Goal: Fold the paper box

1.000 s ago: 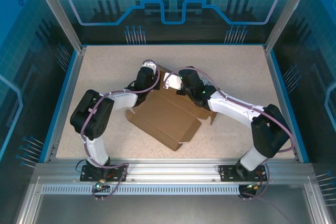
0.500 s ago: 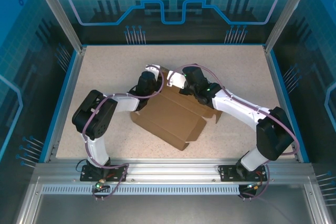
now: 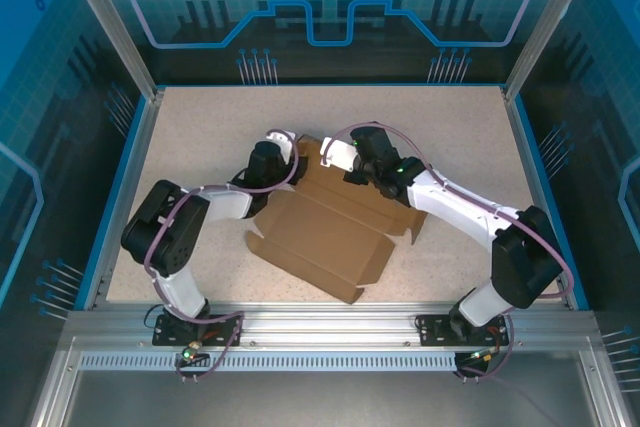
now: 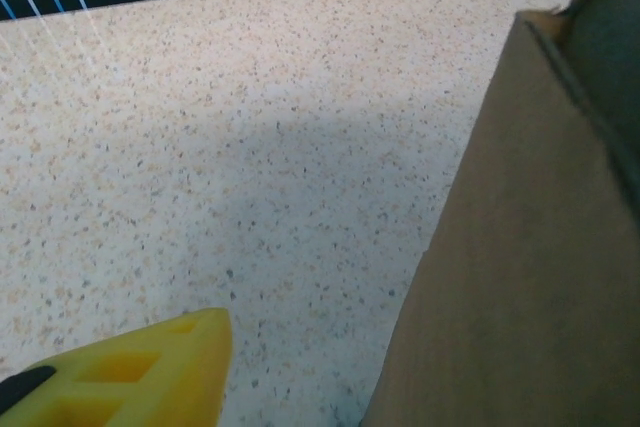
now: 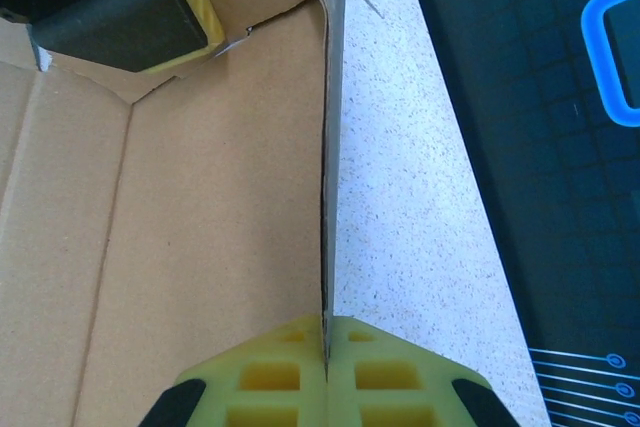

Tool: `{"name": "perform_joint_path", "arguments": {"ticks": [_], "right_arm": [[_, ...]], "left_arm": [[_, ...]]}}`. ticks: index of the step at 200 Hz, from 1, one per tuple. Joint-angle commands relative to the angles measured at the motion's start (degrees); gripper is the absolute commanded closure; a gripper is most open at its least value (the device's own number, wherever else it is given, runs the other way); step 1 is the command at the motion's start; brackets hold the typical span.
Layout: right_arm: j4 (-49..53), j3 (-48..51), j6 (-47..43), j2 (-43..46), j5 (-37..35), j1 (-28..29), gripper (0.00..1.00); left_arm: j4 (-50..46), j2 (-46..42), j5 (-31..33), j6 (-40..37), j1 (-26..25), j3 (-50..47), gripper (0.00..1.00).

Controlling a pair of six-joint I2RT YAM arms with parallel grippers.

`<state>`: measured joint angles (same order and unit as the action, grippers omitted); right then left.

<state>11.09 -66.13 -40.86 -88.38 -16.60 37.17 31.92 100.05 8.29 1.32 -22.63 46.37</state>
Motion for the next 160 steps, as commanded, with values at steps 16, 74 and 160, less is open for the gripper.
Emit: {"name": "perform_joint_path", "arguments": {"ticks": [16, 74, 160], "right_arm": [[4.76, -2.4, 0.48, 2.15, 3.17, -1.08, 1.0], [6.13, -3.54, 0.35, 0.85, 4.11, -1.4, 1.0], [6.22, -3.45, 0.87, 0.49, 4.57, -1.31, 1.0]], "left_arm": [[-1.54, -4.66, -3.61, 2.87, 1.54, -3.48, 0.43], [-0.14, -5.36, -6.16, 5.46, 1.98, -7.91, 0.42], [0.07, -0.86, -5.35, 5.01, 1.98, -5.86, 0.39]]}}
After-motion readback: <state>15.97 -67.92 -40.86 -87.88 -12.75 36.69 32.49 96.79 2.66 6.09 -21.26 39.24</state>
